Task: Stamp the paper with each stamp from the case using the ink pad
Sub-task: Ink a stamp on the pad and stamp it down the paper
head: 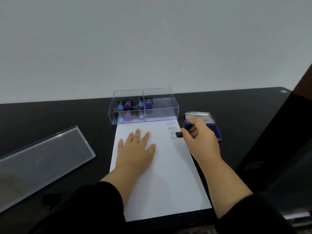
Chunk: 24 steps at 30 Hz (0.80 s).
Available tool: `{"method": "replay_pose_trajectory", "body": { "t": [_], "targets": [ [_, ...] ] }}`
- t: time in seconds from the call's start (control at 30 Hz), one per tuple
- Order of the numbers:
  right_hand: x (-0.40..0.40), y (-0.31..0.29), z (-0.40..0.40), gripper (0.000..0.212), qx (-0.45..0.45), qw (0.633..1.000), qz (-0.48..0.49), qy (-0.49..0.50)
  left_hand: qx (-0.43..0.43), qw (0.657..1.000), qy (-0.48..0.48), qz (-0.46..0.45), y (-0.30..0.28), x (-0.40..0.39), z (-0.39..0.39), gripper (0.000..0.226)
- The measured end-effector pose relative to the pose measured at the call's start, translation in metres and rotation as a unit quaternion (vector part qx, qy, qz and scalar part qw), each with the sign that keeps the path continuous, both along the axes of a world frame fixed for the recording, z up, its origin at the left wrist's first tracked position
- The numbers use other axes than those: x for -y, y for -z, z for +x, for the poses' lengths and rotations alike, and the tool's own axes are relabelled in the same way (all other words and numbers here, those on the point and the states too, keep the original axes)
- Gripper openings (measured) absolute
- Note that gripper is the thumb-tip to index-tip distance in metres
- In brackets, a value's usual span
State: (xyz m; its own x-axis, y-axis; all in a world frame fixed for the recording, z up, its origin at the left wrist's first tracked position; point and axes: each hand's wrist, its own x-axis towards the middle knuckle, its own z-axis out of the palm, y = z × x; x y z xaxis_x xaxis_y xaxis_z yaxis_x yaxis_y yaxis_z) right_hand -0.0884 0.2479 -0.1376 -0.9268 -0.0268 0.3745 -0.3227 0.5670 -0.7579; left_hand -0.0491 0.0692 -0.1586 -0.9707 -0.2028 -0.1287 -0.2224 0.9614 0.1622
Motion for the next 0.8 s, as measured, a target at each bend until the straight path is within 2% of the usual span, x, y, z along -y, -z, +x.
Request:
{"method": "replay_pose_trajectory", "body": {
  "t": [0.33, 0.8],
  "targets": [
    [0.0034, 0.0079, -0.0009, 0.029, -0.003, 0.996, 0.090, -0.021, -0.002, 1.000, 0.000, 0.000, 0.0028, 0.0007, -0.0033, 0.056],
    [0.0105, 0.0082, -0.0004, 0.021, 0.000, 0.990, 0.136, -0.025, -0.009, 1.000, 0.003, 0.003, 0.0035, 0.0013, -0.0028, 0.055]
  ]
}}
